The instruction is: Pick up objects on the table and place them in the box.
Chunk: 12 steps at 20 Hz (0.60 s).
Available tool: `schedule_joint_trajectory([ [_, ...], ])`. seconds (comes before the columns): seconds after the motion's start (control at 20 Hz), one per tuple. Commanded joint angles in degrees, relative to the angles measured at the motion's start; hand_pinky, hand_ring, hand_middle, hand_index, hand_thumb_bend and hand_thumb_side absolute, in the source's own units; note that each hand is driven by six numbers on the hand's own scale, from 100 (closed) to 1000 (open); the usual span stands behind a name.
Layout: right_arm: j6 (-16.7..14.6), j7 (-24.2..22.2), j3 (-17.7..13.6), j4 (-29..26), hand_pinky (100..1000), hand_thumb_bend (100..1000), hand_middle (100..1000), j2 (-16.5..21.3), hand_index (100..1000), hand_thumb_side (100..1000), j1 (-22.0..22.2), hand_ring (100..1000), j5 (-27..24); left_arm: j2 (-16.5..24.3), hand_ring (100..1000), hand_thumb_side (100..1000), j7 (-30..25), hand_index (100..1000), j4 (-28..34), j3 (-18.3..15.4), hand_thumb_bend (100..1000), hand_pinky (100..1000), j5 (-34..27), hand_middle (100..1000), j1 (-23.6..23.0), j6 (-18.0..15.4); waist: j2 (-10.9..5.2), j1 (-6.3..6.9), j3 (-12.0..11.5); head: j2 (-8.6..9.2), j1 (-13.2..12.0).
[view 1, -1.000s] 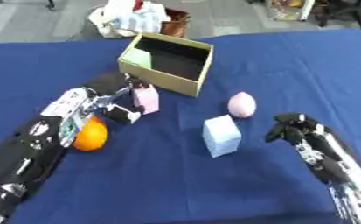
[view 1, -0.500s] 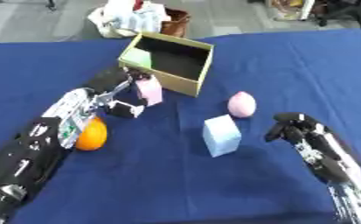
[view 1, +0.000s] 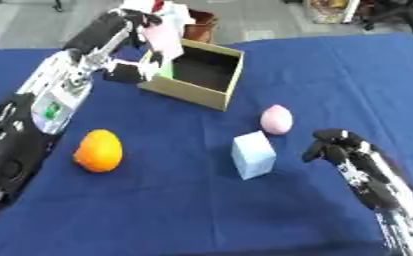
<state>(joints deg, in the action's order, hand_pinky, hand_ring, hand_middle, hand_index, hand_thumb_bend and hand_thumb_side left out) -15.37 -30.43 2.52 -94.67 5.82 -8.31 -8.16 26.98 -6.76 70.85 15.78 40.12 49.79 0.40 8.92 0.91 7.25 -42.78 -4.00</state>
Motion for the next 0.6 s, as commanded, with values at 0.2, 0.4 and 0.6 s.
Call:
schedule_joint_trajectory([
  [0.2, -0.19, -0.36, 0.26, -0.61, 620, 100, 553, 0.55, 761, 481, -0.80, 605, -0.37, -5.20, 551, 244, 4.59, 730, -14.19, -5.48, 100, 706, 6.11, 490, 6.91, 2.26, 0.56, -0.74, 1.17, 1.12, -0.68],
  [0.4, -0.29, -0.59, 0.68, -0.57, 621, 100, 553, 0.56, 761, 482, -1.38, 604, -0.44, -8.19, 552, 246, 10.02, 741, -23.02, -9.99, 100, 705, 10.17, 497, 10.28, 4.86, 1.59, -0.87, 3.01, 2.55, -1.74],
  [0.6, -0.41, -0.86, 1.05, -0.56, 620, 100, 552, 0.70, 761, 485, -2.21, 604, -0.63, -8.64, 553, 252, 17.08, 757, -28.52, -14.01, 100, 705, 11.48, 504, 12.70, 7.98, 2.92, -0.74, 5.16, 4.28, -3.30],
])
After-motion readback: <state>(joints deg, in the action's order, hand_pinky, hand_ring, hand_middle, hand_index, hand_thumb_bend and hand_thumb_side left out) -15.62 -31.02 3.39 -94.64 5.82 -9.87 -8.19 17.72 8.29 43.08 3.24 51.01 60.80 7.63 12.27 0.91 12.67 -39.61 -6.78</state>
